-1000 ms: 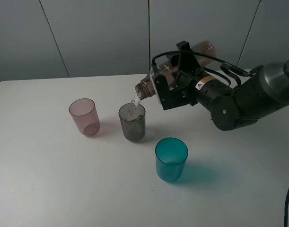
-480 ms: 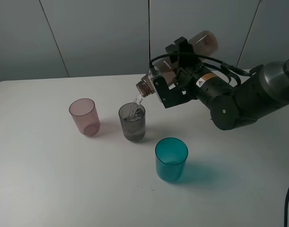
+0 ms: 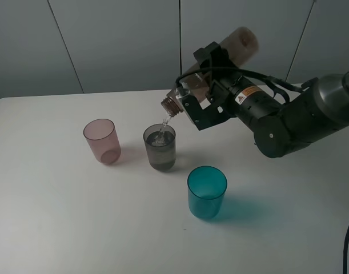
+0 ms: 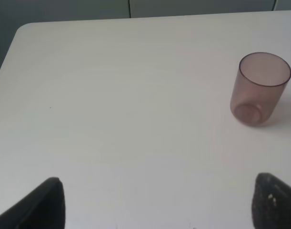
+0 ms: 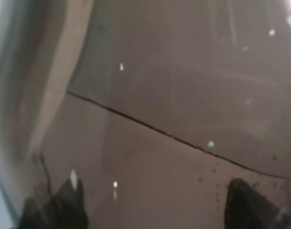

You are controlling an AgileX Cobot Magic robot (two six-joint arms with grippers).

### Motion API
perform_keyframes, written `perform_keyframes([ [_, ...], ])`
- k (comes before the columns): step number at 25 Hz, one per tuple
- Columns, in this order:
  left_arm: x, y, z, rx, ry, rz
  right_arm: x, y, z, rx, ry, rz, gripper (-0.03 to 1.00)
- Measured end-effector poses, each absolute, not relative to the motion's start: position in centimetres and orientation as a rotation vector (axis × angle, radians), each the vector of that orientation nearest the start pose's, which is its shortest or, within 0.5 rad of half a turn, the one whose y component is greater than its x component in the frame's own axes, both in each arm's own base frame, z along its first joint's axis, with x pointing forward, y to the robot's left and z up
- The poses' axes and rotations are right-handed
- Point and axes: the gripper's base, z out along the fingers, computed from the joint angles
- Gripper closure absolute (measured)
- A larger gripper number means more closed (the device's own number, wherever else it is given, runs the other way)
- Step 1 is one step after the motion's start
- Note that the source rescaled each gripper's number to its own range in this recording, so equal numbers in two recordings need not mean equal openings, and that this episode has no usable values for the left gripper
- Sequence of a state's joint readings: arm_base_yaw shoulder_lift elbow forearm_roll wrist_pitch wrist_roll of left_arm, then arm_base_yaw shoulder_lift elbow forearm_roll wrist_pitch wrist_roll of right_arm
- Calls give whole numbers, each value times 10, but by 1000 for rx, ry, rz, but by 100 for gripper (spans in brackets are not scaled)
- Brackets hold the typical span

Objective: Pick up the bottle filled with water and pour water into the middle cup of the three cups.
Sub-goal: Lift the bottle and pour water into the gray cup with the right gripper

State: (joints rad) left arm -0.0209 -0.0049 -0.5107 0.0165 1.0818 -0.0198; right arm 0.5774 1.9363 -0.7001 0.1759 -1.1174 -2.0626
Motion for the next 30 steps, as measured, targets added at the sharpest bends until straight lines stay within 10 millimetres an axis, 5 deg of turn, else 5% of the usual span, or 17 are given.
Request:
perform_keyframes([
  [23, -8, 1, 279, -3, 2050, -8, 296, 188, 156, -1605, 448, -1186, 97],
  [30, -8, 1, 279, -3, 2050, -8, 299, 183, 155, -1396, 831, -886, 97],
])
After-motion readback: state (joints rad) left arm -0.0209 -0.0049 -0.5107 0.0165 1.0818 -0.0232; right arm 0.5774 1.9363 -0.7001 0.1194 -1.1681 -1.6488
